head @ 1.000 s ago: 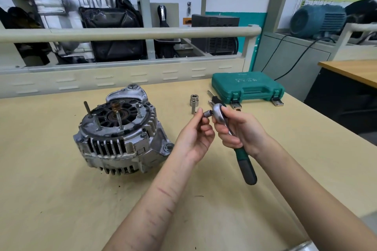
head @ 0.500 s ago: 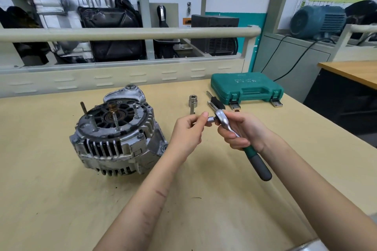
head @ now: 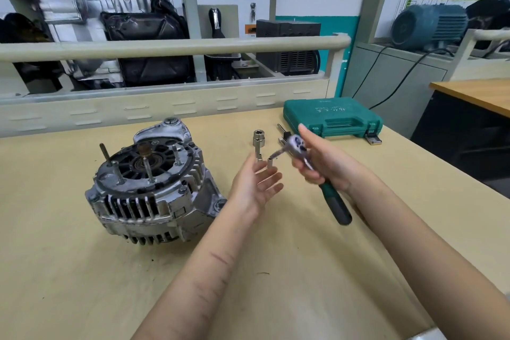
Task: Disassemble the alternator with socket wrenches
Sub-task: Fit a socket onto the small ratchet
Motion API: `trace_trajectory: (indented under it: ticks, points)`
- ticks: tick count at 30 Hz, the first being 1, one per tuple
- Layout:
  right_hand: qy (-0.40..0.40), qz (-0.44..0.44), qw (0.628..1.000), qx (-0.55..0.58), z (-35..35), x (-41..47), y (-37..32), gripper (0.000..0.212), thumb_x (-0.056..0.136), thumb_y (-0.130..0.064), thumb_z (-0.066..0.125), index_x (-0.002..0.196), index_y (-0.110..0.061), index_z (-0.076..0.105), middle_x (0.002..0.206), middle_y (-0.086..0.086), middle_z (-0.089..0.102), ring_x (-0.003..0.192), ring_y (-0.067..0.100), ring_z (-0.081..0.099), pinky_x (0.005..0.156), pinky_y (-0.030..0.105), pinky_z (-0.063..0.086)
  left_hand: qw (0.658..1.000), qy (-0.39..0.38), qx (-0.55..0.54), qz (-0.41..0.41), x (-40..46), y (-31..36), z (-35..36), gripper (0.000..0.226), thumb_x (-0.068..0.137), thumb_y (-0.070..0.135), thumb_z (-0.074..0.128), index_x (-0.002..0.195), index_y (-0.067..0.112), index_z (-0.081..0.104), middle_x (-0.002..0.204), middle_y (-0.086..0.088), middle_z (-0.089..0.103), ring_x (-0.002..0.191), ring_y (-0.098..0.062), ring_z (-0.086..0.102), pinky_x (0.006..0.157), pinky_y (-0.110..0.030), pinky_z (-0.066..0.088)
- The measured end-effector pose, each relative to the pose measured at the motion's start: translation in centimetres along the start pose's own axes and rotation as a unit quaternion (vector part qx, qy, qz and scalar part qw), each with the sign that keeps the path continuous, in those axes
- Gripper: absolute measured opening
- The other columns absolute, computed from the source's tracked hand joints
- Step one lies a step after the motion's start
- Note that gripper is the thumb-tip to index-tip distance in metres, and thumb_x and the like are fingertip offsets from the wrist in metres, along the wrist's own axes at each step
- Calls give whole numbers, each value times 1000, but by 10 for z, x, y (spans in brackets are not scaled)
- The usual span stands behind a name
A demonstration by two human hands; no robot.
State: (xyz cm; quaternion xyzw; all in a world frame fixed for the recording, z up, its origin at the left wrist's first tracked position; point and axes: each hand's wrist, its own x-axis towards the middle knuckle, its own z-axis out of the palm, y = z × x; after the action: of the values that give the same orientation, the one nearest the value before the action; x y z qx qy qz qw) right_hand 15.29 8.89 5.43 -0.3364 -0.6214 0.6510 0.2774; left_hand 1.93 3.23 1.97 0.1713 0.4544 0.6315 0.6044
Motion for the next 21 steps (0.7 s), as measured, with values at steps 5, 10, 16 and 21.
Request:
trace_trajectory:
  ticks: [5, 10, 16, 21]
  points:
    - [188, -20, 972, -138, -15, 45, -17, 30, 77, -24, 71, 59, -13, 50, 51, -1, 43, 37, 9, 34, 33, 16, 25, 995, 23, -92, -37, 7, 3, -12, 36, 98, 32, 34, 80, 8, 54, 65, -5, 61, 64, -18, 54, 59, -30, 42]
    - [244, -21, 920, -307, -3, 108, -2, 34, 73, -23, 74, 63, -15, 42, 63, 0, 45, 59, 16, 41, 54, 24, 33, 995, 26, -87, -50, 11, 4, -12, 36, 98, 29, 33, 76, 11, 54, 47, 1, 61, 58, -15, 54, 56, -26, 40]
    - [239, 20, 816, -527, 20, 152, 18, 21, 76, -31, 67, 84, -17, 54, 77, -1, 55, 80, 23, 55, 60, 25, 37, 994, 33, -88, -58, 13, 5, -13, 34, 98, 28, 34, 77, 11, 55, 47, 1, 60, 55, -15, 53, 53, -26, 40]
    - [241, 6, 766, -596, 23, 163, 36, 12, 84, -16, 53, 96, -14, 56, 101, 7, 64, 94, 27, 59, 64, 27, 38, 994, 32, -81, -65, 13, 4, -13, 34, 98, 28, 34, 76, 12, 55, 47, 2, 60, 54, -14, 52, 52, -24, 39]
